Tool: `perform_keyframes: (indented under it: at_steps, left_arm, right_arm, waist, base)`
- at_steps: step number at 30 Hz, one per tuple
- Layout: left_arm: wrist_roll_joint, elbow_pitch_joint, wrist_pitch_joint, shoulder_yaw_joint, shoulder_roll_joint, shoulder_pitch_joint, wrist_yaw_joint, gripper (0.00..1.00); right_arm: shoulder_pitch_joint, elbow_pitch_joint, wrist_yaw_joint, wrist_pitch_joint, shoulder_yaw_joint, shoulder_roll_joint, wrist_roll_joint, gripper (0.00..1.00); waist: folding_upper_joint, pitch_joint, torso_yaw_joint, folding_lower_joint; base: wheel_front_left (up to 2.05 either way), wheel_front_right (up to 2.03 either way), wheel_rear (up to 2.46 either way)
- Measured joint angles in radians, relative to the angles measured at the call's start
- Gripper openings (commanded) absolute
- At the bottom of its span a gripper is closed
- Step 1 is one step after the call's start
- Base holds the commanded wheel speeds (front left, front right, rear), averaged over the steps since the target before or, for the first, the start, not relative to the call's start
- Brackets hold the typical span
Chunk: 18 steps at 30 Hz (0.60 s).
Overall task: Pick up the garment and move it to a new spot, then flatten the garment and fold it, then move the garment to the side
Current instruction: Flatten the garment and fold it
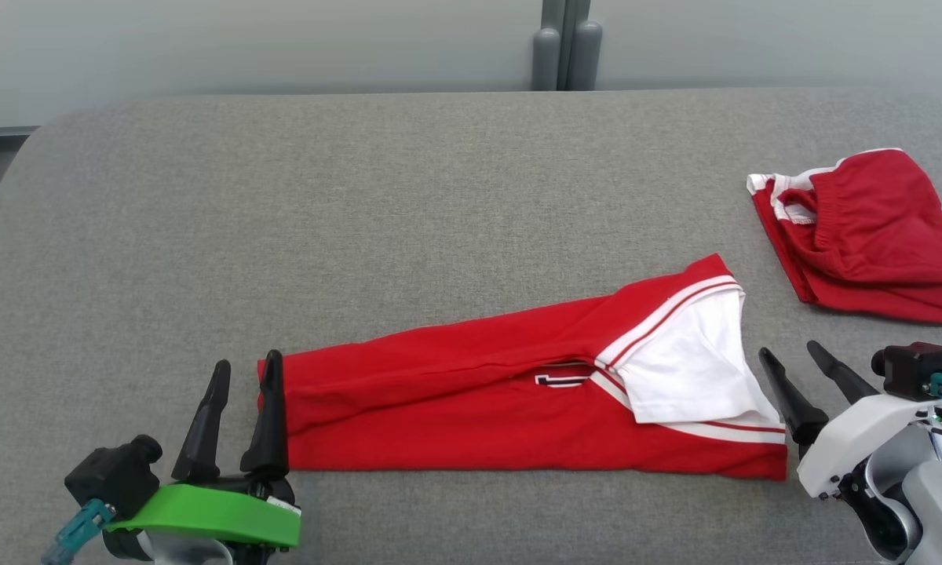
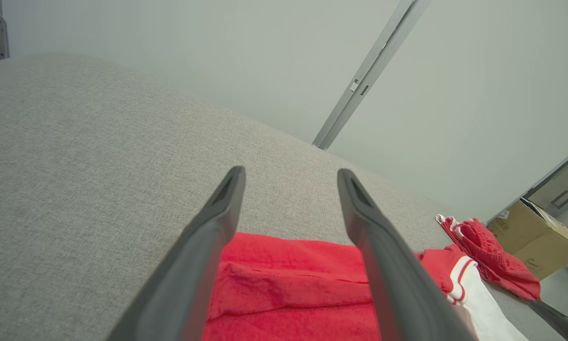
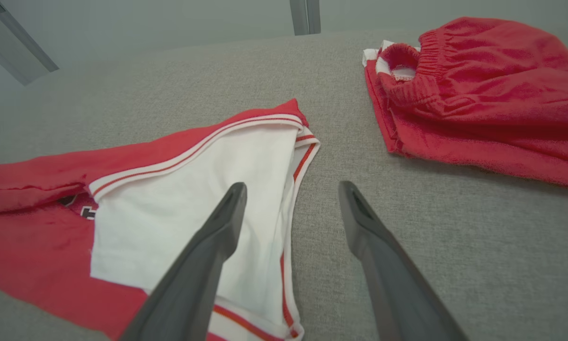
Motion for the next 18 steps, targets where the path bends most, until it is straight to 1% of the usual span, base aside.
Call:
perform_keyframes:
  at_steps: [7,12,18]
  left_arm:
    - [0.007,-0.013,0.000,-0.021,-0.002,0.022,0.009,1.00]
    - [0.008,-0.028,0.000,-0.025,-0.003,0.036,0.022,1.00]
    - [0.008,-0.038,0.000,-0.023,-0.003,0.048,0.035,1.00]
  right_arm:
    - [-0.054,0.082,0.000,0.109,-0.001,0.035,0.083,1.00]
    - [-0.065,0.149,0.000,0.171,-0.011,0.035,0.116,1.00]
    - [-0.075,0.190,0.000,0.207,-0.014,0.035,0.134,1.00]
  waist:
    - [0.0000,-0.009,0.054,0.0000]
    - [0.0000,-0.008,0.099,0.0000]
    - [0.0000,-0.003,0.144,0.0000]
  base:
    - [0.00,0.00,0.00]
    - [0.00,0.00,0.00]
    - [0.00,0.00,0.00]
